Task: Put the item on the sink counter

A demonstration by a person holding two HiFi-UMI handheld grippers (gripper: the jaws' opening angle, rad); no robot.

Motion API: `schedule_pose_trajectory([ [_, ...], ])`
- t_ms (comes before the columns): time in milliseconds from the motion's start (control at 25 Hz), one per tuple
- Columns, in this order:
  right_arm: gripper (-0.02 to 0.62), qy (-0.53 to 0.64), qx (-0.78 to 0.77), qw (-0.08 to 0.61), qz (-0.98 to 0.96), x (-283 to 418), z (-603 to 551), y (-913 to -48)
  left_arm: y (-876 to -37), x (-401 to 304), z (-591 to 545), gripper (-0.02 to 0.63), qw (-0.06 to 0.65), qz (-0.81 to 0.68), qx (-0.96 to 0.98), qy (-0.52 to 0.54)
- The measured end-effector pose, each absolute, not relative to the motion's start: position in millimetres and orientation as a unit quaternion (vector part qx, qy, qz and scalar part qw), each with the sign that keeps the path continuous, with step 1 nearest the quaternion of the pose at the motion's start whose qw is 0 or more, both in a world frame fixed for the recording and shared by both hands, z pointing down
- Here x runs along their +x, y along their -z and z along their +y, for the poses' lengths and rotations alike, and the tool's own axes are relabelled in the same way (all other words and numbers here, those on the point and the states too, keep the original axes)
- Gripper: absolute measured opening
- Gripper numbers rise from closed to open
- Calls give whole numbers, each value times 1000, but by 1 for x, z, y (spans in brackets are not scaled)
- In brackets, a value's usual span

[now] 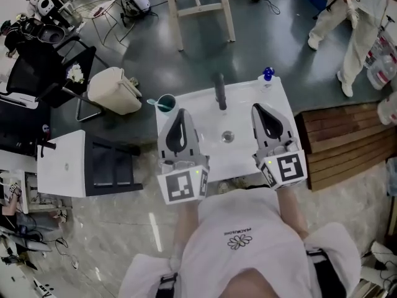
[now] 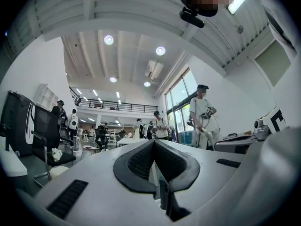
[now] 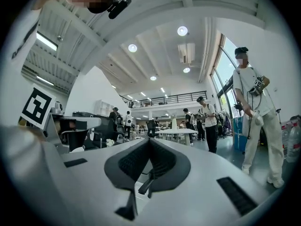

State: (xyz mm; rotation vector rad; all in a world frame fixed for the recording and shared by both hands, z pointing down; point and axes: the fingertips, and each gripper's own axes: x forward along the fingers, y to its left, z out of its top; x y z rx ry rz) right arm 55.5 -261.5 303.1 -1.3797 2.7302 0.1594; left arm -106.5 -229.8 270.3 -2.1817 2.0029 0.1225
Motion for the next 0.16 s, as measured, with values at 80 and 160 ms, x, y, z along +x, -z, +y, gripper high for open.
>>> schedule_pose_trajectory([
  [80, 11, -53, -449, 39, 891, 55, -260, -307, -274, -107, -228, 14, 89, 675, -732, -39],
  [160, 11, -54, -447, 38, 892, 53, -260, -309, -276, -109, -228, 14, 89, 676, -731, -38],
])
